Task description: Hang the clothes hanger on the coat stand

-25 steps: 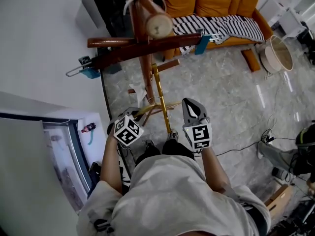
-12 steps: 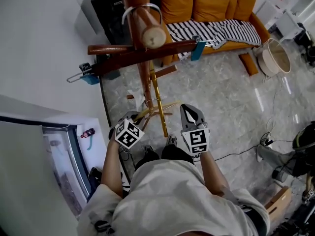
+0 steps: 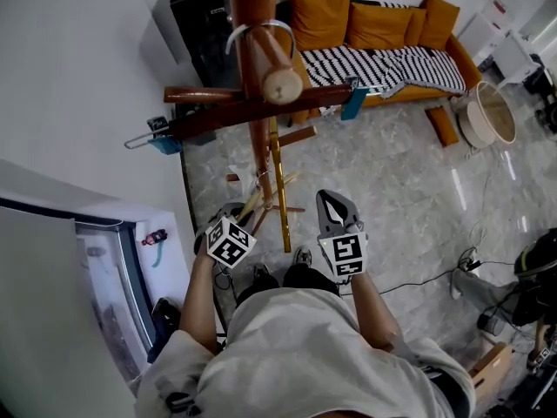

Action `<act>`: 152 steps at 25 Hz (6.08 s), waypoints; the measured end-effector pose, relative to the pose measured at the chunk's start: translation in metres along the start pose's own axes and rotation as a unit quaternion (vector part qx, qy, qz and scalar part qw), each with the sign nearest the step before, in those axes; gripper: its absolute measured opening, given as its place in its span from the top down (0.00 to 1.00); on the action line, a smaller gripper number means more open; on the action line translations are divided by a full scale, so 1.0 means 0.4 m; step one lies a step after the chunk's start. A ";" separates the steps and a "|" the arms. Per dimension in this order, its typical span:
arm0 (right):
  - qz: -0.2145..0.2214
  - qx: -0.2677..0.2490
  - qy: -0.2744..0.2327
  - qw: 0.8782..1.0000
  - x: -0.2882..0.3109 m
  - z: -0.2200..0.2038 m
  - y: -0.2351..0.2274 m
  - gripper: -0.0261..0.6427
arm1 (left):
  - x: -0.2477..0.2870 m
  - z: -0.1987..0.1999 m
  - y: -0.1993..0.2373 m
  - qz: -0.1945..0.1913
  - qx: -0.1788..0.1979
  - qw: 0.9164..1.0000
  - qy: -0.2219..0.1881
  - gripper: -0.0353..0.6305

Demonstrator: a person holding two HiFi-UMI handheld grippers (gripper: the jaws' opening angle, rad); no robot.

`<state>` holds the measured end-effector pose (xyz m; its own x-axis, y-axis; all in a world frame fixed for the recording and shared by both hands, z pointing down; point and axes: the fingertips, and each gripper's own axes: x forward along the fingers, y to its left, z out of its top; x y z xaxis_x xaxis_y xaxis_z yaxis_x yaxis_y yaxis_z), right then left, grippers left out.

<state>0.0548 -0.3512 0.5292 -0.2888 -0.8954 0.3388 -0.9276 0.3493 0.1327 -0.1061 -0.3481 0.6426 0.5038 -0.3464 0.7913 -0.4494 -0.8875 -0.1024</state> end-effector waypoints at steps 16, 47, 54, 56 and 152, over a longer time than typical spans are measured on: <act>0.026 0.006 -0.010 1.000 0.024 0.004 -0.003 0.95 | -0.029 0.005 0.034 0.054 -0.031 0.998 0.001 0.87; 0.105 0.027 -0.043 0.993 0.012 -0.032 0.000 0.95 | -0.279 0.056 0.011 0.300 -0.293 0.887 -0.193 0.93; 0.078 0.038 -0.068 0.994 -0.070 0.008 0.033 0.95 | -0.374 0.070 -0.056 0.331 -0.309 0.856 -0.250 0.93; 0.085 0.031 -0.069 0.993 -0.096 0.018 0.065 0.95 | -0.401 0.072 -0.083 0.331 -0.313 0.851 -0.263 0.93; 0.096 -0.056 -0.213 0.971 -1.006 0.112 0.046 0.95 | -0.685 0.413 -0.904 0.368 -0.190 0.821 -0.392 0.93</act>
<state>0.1431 0.0032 0.3536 -0.5470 -0.8359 -0.0455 -0.8228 0.5268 0.2130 0.0403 0.0176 0.3634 0.2452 -0.9683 -0.0471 -0.9680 -0.2419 -0.0660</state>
